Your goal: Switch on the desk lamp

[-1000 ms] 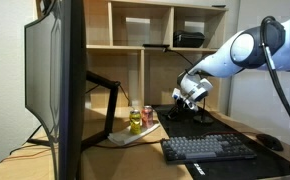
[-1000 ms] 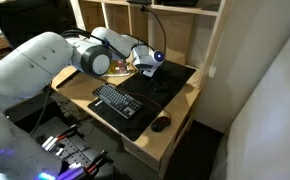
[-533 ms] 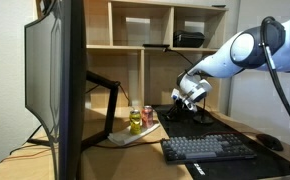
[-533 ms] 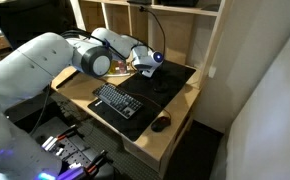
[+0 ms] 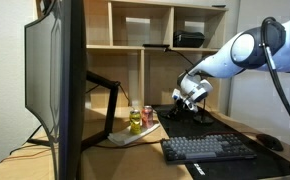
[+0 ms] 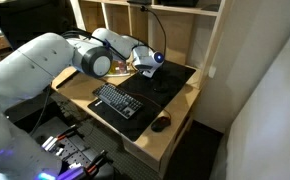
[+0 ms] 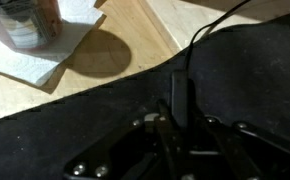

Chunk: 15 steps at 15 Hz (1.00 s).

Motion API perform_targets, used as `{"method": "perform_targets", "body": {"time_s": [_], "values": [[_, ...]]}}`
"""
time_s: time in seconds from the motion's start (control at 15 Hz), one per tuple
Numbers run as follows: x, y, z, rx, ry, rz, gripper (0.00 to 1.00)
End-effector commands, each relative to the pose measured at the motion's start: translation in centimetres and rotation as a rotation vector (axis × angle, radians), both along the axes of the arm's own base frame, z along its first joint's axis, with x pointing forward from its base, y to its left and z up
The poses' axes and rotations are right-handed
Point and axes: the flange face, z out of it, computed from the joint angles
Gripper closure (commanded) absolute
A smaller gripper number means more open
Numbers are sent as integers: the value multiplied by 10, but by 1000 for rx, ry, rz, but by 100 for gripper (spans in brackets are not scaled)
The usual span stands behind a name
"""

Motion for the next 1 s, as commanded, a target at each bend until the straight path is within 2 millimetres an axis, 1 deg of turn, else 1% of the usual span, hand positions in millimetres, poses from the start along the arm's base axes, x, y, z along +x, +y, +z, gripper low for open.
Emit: {"method": "perform_targets", "body": {"time_s": [0.0,0.07,0.2,0.27,0.33,0.4,0.6,0.8,0.87,0.93], "values": [[3,-7,-3,27,-2,8,99],[3,-7,-3,28,-1,9,95],[3,-7,-3,28,1,9,95],[2,-8,-3,31,4,5,56],[1,-7,-2,30,13,10,54],[0,-7,-2,33,23,19,49],[-3,-9,5,28,38,34,27],[-9,-18,10,2,72,48,7],[-11,-22,11,-4,87,58,1],[-14,-27,11,-15,111,68,0]]}}
